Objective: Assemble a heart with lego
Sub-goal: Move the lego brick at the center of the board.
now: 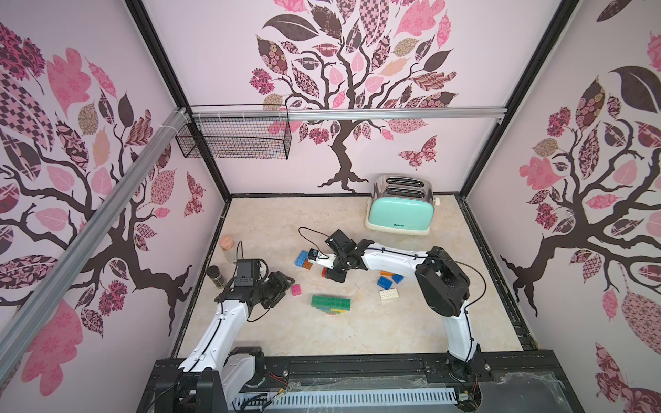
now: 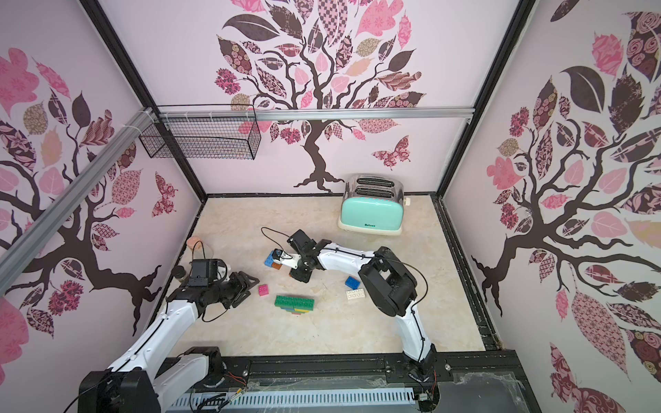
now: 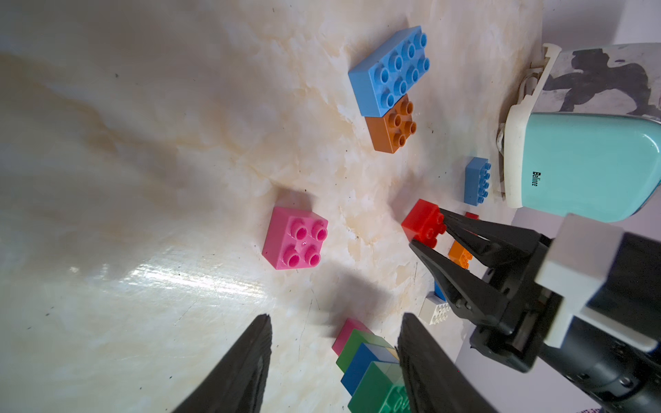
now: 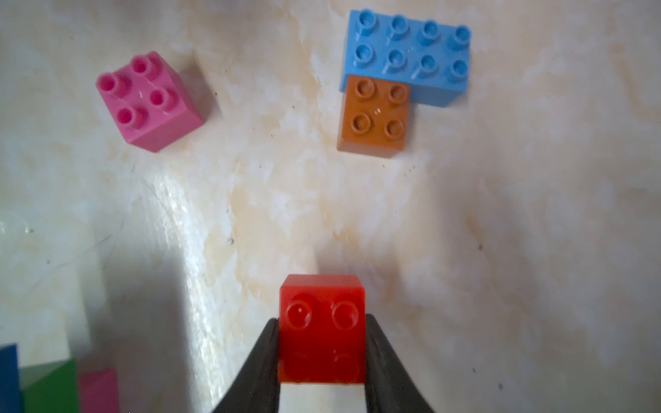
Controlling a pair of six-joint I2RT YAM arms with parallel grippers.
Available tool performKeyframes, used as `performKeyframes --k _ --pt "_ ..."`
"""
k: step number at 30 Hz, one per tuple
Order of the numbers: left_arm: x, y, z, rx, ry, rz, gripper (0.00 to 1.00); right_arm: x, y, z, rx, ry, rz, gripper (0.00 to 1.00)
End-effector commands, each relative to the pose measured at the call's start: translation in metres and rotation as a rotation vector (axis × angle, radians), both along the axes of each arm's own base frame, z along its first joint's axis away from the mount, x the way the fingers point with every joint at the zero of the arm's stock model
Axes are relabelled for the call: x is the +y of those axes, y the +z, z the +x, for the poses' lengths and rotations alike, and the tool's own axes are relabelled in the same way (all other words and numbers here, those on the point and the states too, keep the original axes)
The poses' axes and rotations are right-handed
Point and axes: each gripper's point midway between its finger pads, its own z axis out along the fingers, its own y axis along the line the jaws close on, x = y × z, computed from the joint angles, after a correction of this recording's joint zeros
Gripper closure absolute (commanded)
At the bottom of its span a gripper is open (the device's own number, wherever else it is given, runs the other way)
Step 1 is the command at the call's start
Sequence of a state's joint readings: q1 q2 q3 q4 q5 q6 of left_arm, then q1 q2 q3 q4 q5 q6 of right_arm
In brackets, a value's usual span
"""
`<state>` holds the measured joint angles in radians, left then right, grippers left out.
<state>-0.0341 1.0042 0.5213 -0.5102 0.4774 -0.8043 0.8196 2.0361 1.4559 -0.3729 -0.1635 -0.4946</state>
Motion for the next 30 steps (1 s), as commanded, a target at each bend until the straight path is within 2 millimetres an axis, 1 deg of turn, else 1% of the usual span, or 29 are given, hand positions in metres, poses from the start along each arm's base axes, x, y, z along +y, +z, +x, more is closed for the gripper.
performKeyframes --k 1,3,6,9,13,16,18,20,21,24,30 --pt "-0.012 -0.001 -0.003 -0.008 -0.047 0.009 0.40 -0.032 0.004 -0.004 -0.002 -0.033 -0.045 0.68" --pt "-0.020 -0.004 -0.005 0.005 -0.066 0.011 0.40 -0.049 -0.002 -0.010 0.021 -0.051 -0.075 0.68" --pt "-0.024 -0.004 -0.005 -0.005 -0.065 -0.002 0.40 -0.072 -0.013 -0.017 0.046 -0.086 -0.122 0.67" --pt "-0.026 -0.002 -0.007 -0.009 -0.077 -0.012 0.40 -0.084 -0.022 -0.022 0.057 -0.107 -0.167 0.67" --pt "-0.028 -0.004 -0.011 -0.004 -0.087 -0.019 0.40 -0.085 -0.033 -0.034 0.125 -0.123 -0.161 0.67" --pt "-0.028 -0.003 -0.012 -0.007 -0.089 -0.022 0.40 -0.092 -0.039 -0.036 0.131 -0.137 -0.189 0.66" --pt "-0.029 -0.005 -0.012 -0.003 -0.093 -0.022 0.40 -0.095 -0.038 -0.032 0.112 -0.148 -0.204 0.55" --pt "-0.029 -0.005 -0.012 -0.002 -0.094 -0.024 0.40 -0.092 -0.033 -0.031 0.115 -0.142 -0.197 0.48" --pt "-0.029 -0.006 -0.012 -0.002 -0.093 -0.025 0.40 -0.091 -0.031 -0.029 0.111 -0.143 -0.194 0.47" --pt "-0.029 -0.006 -0.011 -0.004 -0.090 -0.028 0.40 -0.088 -0.029 -0.028 0.121 -0.142 -0.202 0.47" --pt "-0.028 -0.007 -0.013 -0.006 -0.086 -0.025 0.40 -0.084 -0.033 -0.029 0.165 -0.136 -0.213 0.47"
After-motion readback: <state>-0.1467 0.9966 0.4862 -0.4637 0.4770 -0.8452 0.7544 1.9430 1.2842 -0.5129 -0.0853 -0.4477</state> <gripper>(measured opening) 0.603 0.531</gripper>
